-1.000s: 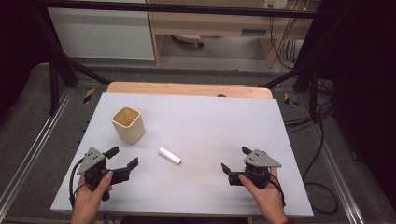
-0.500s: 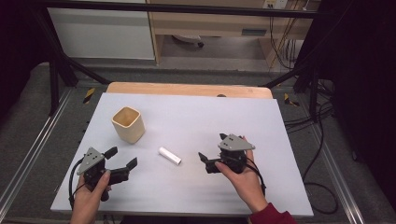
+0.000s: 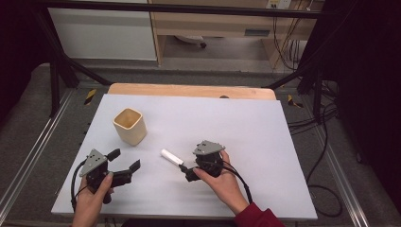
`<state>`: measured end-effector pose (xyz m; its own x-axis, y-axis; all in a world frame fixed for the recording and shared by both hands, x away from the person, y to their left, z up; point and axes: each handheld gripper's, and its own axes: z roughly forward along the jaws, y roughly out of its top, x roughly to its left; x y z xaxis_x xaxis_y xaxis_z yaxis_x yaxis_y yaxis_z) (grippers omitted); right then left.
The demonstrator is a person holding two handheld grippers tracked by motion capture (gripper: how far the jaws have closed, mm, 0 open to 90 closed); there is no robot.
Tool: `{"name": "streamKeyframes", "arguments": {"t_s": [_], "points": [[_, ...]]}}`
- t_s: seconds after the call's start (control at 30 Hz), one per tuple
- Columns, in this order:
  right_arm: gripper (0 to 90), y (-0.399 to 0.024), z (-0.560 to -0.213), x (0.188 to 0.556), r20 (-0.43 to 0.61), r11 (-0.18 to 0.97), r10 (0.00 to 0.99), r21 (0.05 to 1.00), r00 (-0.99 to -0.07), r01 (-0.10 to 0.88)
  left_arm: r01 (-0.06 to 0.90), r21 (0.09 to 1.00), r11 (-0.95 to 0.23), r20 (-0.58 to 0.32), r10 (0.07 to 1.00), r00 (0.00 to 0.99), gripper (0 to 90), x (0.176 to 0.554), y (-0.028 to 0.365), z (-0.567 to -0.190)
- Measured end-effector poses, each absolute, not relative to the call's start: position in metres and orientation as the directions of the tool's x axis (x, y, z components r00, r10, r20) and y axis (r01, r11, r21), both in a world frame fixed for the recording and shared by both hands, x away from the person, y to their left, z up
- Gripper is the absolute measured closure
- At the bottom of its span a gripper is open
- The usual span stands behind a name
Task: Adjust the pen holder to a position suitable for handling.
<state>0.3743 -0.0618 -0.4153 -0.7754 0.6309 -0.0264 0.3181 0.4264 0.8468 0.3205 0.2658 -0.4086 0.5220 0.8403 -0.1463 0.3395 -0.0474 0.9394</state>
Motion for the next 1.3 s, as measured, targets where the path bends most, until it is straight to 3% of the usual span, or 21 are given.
{"name": "streamKeyframes", "arguments": {"t_s": [0.63,1.07,1.3], "points": [[4.8,-0.035,-0.442,0.366,0.0,0.534,0.584,0.753,-0.812,0.384,0.338,0.94,-0.055,-0.143,0.834,0.532,8.0,0.32,0.264,-0.408],[5.8,-0.035,-0.446,0.369,0.015,0.526,0.598,0.747,-0.801,0.407,0.346,0.936,-0.07,-0.135,0.834,0.535,8.0,0.32,0.262,-0.409],[19.0,-0.034,-0.447,0.371,0.02,0.507,0.603,0.762,-0.798,0.403,0.346,0.935,-0.076,-0.13,0.834,0.536,8.0,0.32,0.262,-0.41]]}}
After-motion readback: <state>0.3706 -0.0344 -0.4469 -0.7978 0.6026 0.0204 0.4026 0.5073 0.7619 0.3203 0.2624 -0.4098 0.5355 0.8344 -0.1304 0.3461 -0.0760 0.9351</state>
